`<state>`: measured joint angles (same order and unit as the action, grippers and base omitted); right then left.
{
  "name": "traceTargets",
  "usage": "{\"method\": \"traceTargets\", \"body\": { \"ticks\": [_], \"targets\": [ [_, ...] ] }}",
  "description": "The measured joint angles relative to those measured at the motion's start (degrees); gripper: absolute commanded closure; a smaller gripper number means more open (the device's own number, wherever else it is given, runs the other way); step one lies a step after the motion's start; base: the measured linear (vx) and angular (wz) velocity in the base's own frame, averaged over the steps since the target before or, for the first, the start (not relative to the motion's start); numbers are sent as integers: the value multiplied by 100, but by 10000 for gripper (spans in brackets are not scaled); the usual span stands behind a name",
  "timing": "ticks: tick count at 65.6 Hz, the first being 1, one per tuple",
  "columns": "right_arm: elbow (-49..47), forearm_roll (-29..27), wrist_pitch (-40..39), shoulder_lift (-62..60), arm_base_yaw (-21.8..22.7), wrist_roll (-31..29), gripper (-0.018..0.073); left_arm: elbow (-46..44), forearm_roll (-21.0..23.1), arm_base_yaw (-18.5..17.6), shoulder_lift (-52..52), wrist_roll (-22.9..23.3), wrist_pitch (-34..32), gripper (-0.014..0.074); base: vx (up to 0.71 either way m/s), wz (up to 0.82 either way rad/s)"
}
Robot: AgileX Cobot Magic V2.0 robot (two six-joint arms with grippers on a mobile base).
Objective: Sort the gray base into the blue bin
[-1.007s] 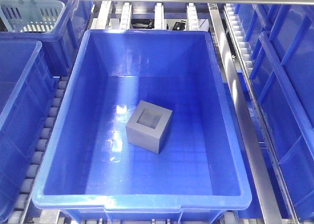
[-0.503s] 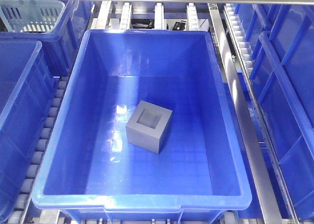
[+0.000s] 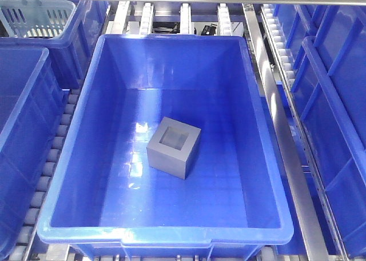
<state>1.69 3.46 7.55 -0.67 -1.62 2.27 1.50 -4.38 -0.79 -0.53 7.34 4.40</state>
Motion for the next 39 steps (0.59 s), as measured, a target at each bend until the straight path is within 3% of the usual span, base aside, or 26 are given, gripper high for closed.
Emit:
{"method": "traceTargets", "body": {
  "ticks": [39],
  "targets": [
    [0, 0, 0, 0, 0, 0, 568, 0, 0, 0, 0, 0, 18, 602, 0, 0]
  ]
}}
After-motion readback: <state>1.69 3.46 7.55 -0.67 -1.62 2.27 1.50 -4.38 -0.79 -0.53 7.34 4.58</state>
